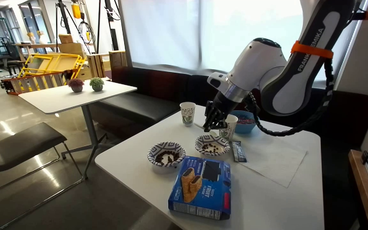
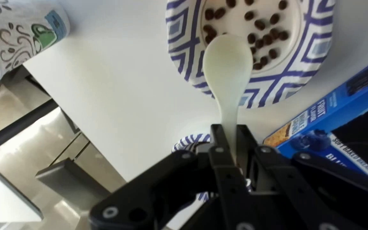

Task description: Use the spoon to move some of the brown objects from the left plate to the right plate

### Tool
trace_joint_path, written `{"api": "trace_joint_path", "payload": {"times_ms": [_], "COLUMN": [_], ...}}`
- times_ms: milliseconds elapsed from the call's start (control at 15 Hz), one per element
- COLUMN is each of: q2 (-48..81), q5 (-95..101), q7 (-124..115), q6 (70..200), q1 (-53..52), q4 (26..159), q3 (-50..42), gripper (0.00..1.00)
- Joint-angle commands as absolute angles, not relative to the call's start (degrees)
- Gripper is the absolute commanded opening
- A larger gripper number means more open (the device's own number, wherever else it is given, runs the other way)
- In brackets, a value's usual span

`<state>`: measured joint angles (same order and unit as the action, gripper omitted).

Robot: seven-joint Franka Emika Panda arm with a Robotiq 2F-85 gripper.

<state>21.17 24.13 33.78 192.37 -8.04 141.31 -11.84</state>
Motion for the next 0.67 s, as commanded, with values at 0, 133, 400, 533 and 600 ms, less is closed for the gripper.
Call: {"api": "trace_joint_path", "payload": {"times_ms": [0, 133, 400, 533, 600], "q2": [16.0, 14.2, 14.9, 16.5, 17.1], "q5": [22.9, 21.9, 21.4, 21.9, 22.4], "q7": [33.2, 34.3, 34.4, 33.9, 33.6], "q6": [176.3, 166.6, 152.9, 148.7, 147.1], "q1": [-12.4, -10.4, -4.4, -2.8, -2.1], "q4": [142.0, 141.0, 137.2, 134.9, 134.0], "q3": [-13.7, -9.7, -2.3, -2.1, -2.2], "gripper": [0.03, 0.03, 0.03, 0.03, 0.03]}}
